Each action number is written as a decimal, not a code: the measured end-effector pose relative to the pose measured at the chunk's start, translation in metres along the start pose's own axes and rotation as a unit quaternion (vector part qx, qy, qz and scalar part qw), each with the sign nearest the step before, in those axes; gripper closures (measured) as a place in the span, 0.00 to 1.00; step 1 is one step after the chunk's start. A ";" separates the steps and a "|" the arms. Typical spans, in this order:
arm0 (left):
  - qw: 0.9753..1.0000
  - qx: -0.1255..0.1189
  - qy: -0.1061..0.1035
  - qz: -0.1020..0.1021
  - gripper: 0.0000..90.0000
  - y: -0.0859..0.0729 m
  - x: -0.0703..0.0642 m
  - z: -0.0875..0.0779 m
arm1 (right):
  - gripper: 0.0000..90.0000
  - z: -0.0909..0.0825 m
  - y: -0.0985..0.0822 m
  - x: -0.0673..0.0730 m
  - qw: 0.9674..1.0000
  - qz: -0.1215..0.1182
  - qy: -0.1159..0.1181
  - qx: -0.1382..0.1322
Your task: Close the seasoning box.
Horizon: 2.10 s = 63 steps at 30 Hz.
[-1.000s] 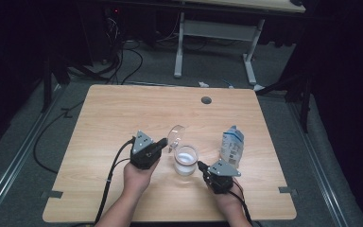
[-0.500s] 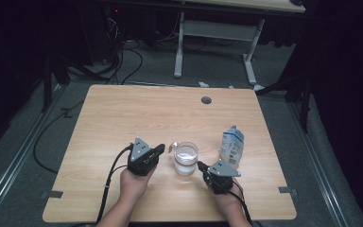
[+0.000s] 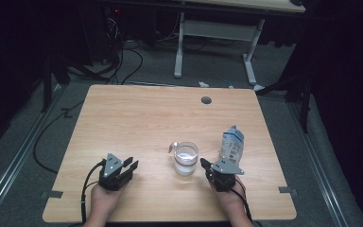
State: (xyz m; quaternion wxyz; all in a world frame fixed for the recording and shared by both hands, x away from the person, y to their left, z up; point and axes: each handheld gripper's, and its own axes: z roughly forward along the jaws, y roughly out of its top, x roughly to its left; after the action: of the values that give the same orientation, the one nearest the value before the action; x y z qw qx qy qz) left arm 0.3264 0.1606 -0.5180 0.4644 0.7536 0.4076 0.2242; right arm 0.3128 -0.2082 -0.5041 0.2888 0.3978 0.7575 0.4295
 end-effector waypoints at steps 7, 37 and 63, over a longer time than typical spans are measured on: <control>0.999 0.008 0.024 -0.029 0.66 -0.012 0.020 -0.014 | 1.00 0.008 0.015 -0.008 1.000 0.004 -0.016 -0.011; 0.999 0.000 0.032 -0.038 0.65 -0.017 0.030 -0.021 | 1.00 0.003 0.008 0.011 1.000 -0.012 0.011 -0.015; 0.999 -0.001 0.028 -0.046 0.65 -0.018 0.033 -0.023 | 1.00 0.003 0.011 0.047 0.997 -0.045 0.056 -0.024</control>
State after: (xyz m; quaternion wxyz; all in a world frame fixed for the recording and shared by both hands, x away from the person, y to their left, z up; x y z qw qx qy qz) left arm 0.3214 0.2033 -0.5242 0.4631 0.7271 0.4548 0.2237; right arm 0.2946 -0.1631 -0.5005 0.2741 0.3320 0.7791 0.4556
